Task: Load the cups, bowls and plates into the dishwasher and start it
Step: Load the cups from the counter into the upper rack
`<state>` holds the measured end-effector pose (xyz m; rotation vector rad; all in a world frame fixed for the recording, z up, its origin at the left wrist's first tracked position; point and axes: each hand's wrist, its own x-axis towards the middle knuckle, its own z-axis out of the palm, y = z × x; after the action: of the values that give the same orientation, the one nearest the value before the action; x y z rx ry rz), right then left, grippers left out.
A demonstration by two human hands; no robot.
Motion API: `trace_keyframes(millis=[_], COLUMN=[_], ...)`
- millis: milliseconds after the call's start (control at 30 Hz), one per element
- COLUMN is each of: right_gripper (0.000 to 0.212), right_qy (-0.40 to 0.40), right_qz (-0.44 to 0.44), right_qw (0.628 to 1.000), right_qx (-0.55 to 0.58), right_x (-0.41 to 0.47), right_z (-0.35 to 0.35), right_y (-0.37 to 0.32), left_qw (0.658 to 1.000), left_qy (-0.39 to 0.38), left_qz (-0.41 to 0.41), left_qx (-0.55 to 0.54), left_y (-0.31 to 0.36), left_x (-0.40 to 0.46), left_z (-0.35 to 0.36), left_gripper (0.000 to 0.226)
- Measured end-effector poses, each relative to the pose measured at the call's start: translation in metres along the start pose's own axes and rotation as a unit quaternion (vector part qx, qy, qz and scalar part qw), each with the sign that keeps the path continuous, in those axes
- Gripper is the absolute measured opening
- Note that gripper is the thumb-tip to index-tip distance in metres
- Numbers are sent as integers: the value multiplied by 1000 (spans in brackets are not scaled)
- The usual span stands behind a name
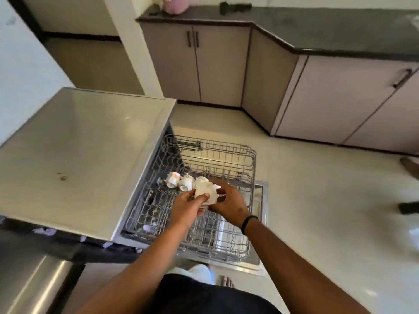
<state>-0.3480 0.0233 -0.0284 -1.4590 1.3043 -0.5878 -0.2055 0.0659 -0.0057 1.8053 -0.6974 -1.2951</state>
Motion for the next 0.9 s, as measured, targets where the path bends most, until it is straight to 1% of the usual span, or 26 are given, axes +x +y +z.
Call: trace_keyframes(millis=[33,100,233,300,433,500,600,667,733,800,900], right_gripper=[70,68,67,66,58,52,45,43,47,53,56], right_qy=[5,20,62,72,78,89,110,111,106,111,128], right_qz=[18,55,124,155,202,227,265,278,287,296,317], right_qw=[1000,998,990,985,976,970,958,954,952,949,940], right_qx=[4,5,5,2,-8,-10,-6,-10,-15,-13,-1], right_x=[2,12,37,54,86,101,121,140,157,171,181], right_z=[-3,-9,-12,-12,-14,-14,-15,-14,-10,-3,6], right_y=[4,13,35,47,70,85,108,126,142,160,176], left_qw=[1000,999,993,990,978,975,971,967,967,970,970], left_qy=[-8,-33,-92,-109,-153,-160,-148,-131,-99,-51,-8], left_qz=[-5,-17,-36,-54,-72,-108,-179,-220,-234,-237,-243], left_qx=[5,24,61,73,120,109,52,0,-23,-30,-15], left_y=[-3,-7,-13,-18,-32,-40,-55,-69,-82,-96,-107], left_x=[6,23,63,88,131,148,175,191,203,216,227], left_z=[6,18,36,43,60,70,87,101,114,127,139], left_gripper=[24,23,11,10,31,37,44,40,32,28,22])
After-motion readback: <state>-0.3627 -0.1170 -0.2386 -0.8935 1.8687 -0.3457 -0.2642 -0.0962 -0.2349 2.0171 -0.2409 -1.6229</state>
